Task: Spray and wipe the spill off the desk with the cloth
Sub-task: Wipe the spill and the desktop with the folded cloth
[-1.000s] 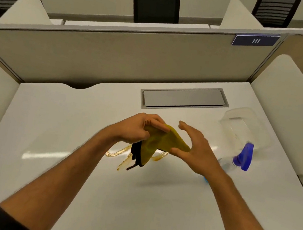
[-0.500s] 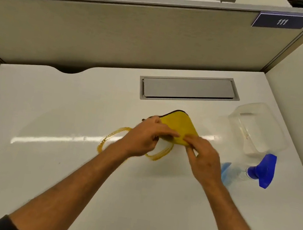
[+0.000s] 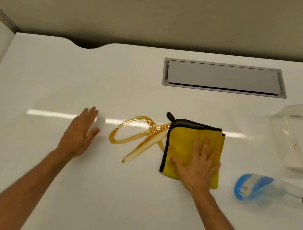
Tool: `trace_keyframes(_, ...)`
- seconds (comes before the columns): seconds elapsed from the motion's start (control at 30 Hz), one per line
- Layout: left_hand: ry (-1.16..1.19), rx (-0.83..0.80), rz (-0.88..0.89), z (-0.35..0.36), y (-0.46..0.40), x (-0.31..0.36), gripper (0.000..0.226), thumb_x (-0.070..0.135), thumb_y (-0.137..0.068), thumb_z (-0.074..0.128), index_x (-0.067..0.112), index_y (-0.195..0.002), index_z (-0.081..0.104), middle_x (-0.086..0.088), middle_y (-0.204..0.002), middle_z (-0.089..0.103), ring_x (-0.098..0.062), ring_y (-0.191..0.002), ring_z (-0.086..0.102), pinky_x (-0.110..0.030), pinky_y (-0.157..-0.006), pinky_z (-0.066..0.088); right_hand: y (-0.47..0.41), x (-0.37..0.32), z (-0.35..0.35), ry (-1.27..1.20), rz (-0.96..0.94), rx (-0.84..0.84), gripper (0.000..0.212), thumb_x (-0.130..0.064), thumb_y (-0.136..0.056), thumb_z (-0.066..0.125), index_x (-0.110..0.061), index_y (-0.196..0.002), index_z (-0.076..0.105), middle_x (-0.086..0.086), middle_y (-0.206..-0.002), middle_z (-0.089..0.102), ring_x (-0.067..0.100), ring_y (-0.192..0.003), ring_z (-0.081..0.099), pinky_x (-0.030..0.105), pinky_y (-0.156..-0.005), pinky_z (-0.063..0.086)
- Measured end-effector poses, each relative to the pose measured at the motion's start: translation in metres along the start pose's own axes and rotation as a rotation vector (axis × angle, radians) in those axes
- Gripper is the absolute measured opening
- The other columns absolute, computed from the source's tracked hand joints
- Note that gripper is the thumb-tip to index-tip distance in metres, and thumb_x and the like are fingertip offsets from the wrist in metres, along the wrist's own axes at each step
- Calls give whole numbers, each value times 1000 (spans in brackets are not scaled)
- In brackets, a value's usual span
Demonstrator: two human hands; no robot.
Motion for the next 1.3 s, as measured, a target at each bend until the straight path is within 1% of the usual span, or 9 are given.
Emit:
trace_keyframes(0.13, -124, 0, -32, -5, 2, -61, 76, 58, -99, 23, 17, -161, 10, 2, -170, 4, -16, -157, -2, -42, -125, 1, -15, -8, 23, 138, 76, 6, 104, -94, -74, 17, -38, -156, -12, 7, -169, -12, 51, -150, -10, 78, -109, -1)
trace_keyframes(0.27, -126, -30, -19, -5, -5, -86, 78, 62, -98, 20, 21, -162, 4, 4, -171, -1, -12, -157, -5, -40, -125, -4, -32, -27, 21, 63, 72, 165, 68, -63, -96, 16, -41, -156, -5, 12, -168, 12, 51, -150, 4, 79, -110, 7)
trace_keyframes(0.33, -129, -50, 23, -1, -8, -89, 78, 62, -98, 21, 21, -162, 3, 5, -171, -2, -13, -157, -6, -41, -125, -4, -43, -42, 22, -39, 103, 221, 66, -54, -100, 19, -34, -158, -6, 14, -167, 17, 45, -152, 7, 74, -115, 6)
trace_keyframes(0.5, -91, -28, 70, 1, -9, -92, 80, 64, -97, 20, 20, -162, 0, 3, -171, -6, -17, -157, -10, -37, -124, -10, -44, -150, 53, -13, -153, 185, 59, -46, -102, 22, -34, -157, 3, 9, -166, 24, 47, -151, 13, 75, -114, 10)
trace_keyframes(0.6, -61, -15, 90, 1, -9, -92, 80, 64, -98, 17, 18, -162, 3, 1, -171, -3, -18, -157, -9, -37, -124, -9, -17, -218, 92, 148, -335, 86, 61, -56, -99, 27, -38, -157, 21, 7, -168, 18, 50, -150, 8, 78, -111, 7)
trace_keyframes(0.77, -31, -38, 124, -1, -7, -90, 78, 63, -99, 10, 17, -162, 5, -1, -171, 1, -18, -157, -7, -45, -126, -5, 65, -224, 136, 238, -528, 21, 85, -83, -85, 31, -39, -157, 18, 6, -170, 9, 46, -152, 1, 79, -109, 4)
trace_keyframes(1.07, 19, -83, 152, -6, -2, -86, 83, 67, -97, 8, 14, -161, 5, 1, -171, 1, -14, -157, -7, -46, -125, -2, 68, -34, 55, 285, -3, -56, 92, -85, -82, 16, -33, -158, 20, 5, -169, 11, 45, -153, 3, 77, -111, 12)
trace_keyframes(1.2, 112, -65, 150, -12, 2, -95, 84, 69, -96, 11, 15, -161, 5, 1, -171, 2, -14, -157, -4, -43, -126, -2, -14, -59, 34, 157, 130, -3, 88, -85, -82, 6, -40, -158, 8, 6, -170, 5, 50, -150, -1, 82, -107, 7)
trace_keyframes(1.3, 119, -42, 130, -16, 7, -106, 86, 70, -95, 11, 15, -161, 7, -1, -171, 4, -16, -157, -2, -45, -125, -1, -50, -128, 49, 149, 33, 32, 86, -85, -83, 4, -41, -157, 7, 7, -170, 4, 52, -149, -3, 84, -105, 3)
Point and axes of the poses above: each hand's wrist, its own y-axis away from the middle knuckle, its own z-axis out of the palm, x = y × z, the point moved 6 cm from there along -y, towards the middle knuckle
